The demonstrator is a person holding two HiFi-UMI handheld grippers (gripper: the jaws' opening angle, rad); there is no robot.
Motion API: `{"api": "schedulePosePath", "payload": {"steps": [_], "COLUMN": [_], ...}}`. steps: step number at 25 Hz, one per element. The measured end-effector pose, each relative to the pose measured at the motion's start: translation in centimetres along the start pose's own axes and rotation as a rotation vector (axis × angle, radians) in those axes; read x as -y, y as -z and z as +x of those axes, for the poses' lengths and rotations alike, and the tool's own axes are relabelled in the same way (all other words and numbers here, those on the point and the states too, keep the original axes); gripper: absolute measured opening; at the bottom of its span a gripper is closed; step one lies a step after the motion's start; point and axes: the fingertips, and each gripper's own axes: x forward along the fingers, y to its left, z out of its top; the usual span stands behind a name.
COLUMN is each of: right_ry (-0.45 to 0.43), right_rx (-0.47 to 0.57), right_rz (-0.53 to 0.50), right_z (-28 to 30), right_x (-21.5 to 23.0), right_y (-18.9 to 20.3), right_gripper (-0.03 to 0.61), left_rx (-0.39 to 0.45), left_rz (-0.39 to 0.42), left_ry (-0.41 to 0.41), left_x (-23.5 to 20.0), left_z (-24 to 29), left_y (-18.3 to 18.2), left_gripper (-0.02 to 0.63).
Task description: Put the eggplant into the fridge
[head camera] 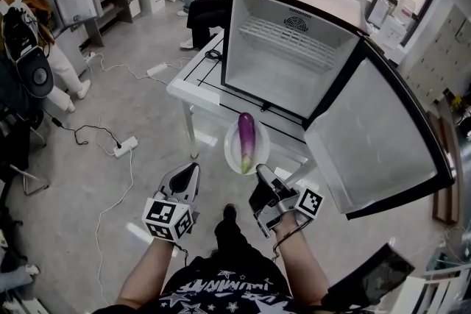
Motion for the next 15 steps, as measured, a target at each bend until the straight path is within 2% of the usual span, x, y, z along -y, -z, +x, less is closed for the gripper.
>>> {"api": "schedulePosePath", "payload": {"steps": [15], "right_ry": [0.003], "right_rx": [0.018], "right_rz": [0.009], "right_z": [6.0], "right_x": [1.7], "right_y": [-7.3], "right_gripper": [0.026], "left_rx": [-0.025], "left_rz": [0.027], "left_ry": [0.049], "left_x": [-1.8], "left_z": [10.5], "left_y": [-2.0], "left_gripper": [0.009]}}
